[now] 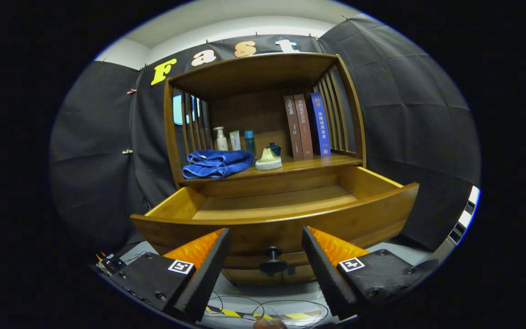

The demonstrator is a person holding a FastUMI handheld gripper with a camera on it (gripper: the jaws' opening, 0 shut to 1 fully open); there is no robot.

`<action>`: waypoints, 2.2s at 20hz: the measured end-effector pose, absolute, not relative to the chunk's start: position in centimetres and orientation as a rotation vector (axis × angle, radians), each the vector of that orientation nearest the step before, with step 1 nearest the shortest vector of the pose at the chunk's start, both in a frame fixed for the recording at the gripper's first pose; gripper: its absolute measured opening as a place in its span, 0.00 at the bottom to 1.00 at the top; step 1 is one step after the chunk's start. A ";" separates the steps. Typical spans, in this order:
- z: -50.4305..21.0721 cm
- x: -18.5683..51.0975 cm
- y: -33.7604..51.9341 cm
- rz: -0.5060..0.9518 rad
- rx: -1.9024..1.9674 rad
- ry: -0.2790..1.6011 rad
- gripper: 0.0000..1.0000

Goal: Pull open the drawer, take out the items inside it, and place them on the countertop above the cabinet.

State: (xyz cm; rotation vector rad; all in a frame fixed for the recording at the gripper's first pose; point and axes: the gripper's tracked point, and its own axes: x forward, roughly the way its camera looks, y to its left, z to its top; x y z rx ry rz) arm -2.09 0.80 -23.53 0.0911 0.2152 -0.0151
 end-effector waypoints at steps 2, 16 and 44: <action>-24.8 -1.4 0.4 -0.029 0.084 0.226 0.99; -26.0 0.8 0.1 -0.046 0.078 0.229 0.99; -26.0 19.2 -0.6 -0.053 0.089 0.231 0.99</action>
